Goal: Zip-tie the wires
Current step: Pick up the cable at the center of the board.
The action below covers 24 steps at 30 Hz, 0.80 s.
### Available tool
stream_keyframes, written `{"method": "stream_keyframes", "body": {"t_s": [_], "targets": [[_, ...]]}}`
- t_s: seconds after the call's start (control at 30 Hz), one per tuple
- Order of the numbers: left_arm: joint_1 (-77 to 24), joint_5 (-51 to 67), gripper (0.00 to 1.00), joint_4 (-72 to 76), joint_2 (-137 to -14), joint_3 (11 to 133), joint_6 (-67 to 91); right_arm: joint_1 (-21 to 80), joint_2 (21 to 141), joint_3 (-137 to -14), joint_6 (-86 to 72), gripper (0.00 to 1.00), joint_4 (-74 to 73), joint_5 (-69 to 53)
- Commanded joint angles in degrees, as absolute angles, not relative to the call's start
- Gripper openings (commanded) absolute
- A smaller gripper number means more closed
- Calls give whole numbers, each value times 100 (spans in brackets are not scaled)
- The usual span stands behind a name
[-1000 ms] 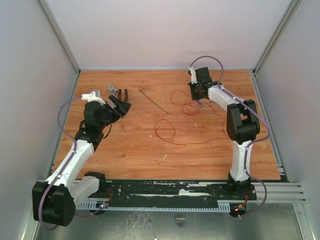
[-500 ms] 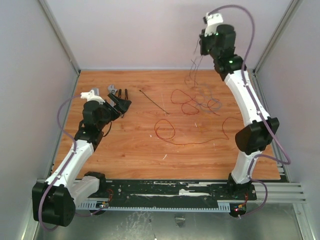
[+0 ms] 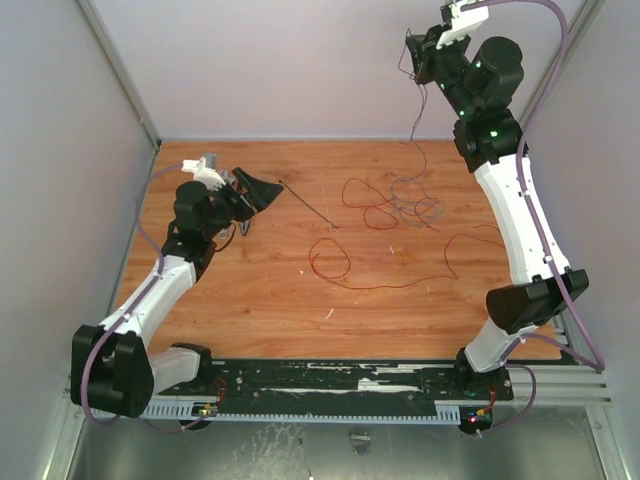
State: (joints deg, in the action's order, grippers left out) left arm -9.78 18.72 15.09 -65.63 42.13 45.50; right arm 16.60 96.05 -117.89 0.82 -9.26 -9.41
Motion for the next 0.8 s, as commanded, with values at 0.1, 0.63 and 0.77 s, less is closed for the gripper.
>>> {"method": "stream_keyframes", "body": {"t_s": [0.1,0.63,0.77], "targets": [[-1609,2148,98,2032,-7005,4702,4374,1629,9740,-11961,17,0,-670,-1163],[-2667,1679,98,2943,-8796,5869,4168,1633,9688,-12269,-660,0,-597,-1789],[-2846,1727,98,2975,-9291,6349,4151,1635,9626,-12252,-742,0,-572,-1958]]}}
